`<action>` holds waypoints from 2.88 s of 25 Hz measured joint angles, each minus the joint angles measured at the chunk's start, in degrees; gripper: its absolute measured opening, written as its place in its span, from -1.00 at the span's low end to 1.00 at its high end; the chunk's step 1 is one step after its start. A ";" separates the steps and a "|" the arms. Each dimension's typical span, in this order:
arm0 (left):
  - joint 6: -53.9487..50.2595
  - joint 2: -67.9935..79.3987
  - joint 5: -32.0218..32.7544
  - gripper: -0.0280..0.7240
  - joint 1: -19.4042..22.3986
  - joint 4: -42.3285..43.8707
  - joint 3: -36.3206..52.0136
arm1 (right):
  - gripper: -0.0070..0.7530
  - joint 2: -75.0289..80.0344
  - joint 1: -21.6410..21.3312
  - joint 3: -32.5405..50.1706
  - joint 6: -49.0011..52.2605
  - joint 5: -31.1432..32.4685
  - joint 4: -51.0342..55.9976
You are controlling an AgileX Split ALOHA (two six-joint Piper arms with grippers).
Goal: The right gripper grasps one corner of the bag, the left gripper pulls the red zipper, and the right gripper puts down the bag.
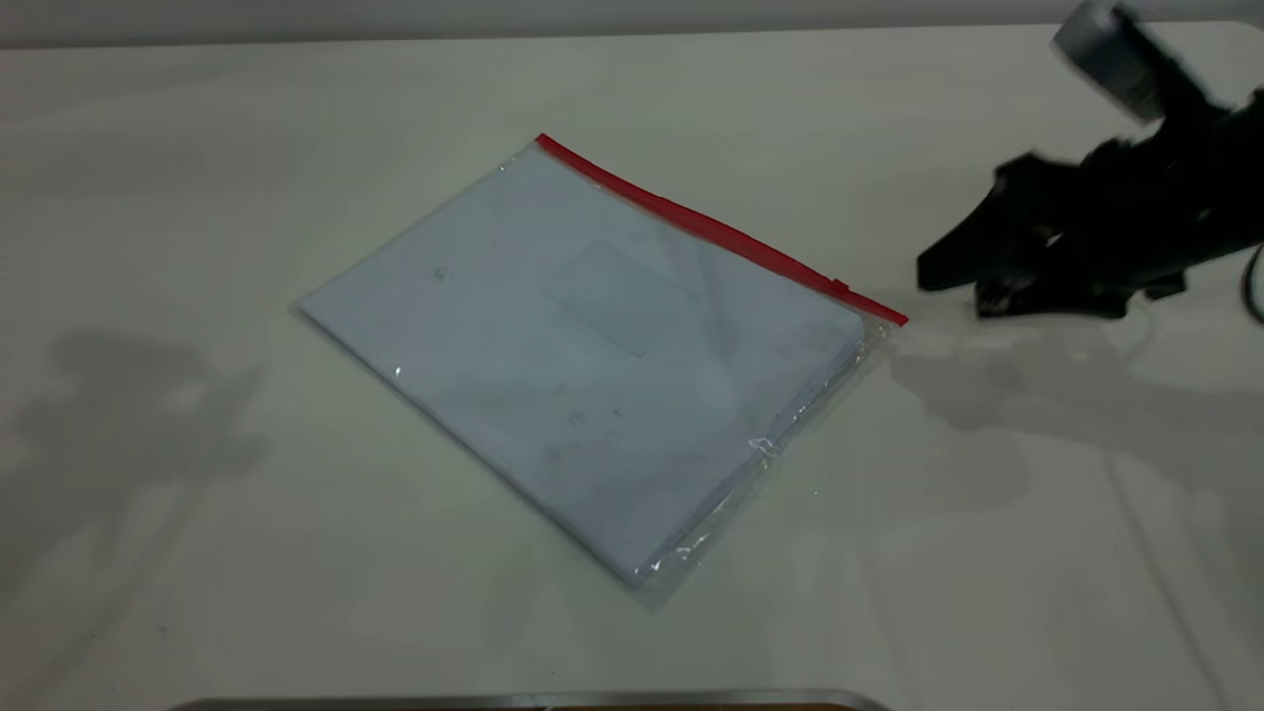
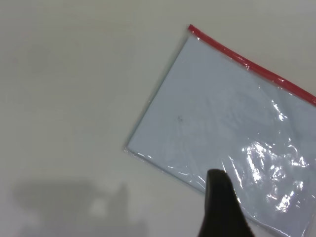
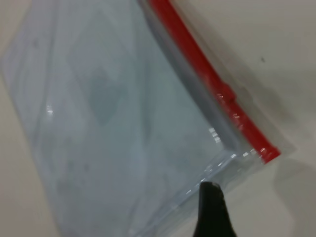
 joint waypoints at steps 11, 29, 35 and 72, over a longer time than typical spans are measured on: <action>0.91 0.07 -1.25 0.45 0.00 -0.40 -0.11 | 0.48 13.47 1.13 -10.74 0.23 7.91 0.42; 0.91 0.07 -1.41 0.45 0.00 -0.56 -0.17 | -0.04 16.02 6.10 -15.28 6.77 12.41 -7.39; 0.91 0.07 -1.41 0.45 0.00 -0.56 -0.17 | -0.30 16.02 5.91 -15.28 5.30 12.68 -4.37; 31.60 16.77 -6.08 0.45 -10.55 -27.28 -7.73 | -0.88 -3.92 15.67 -37.83 21.50 18.79 -44.52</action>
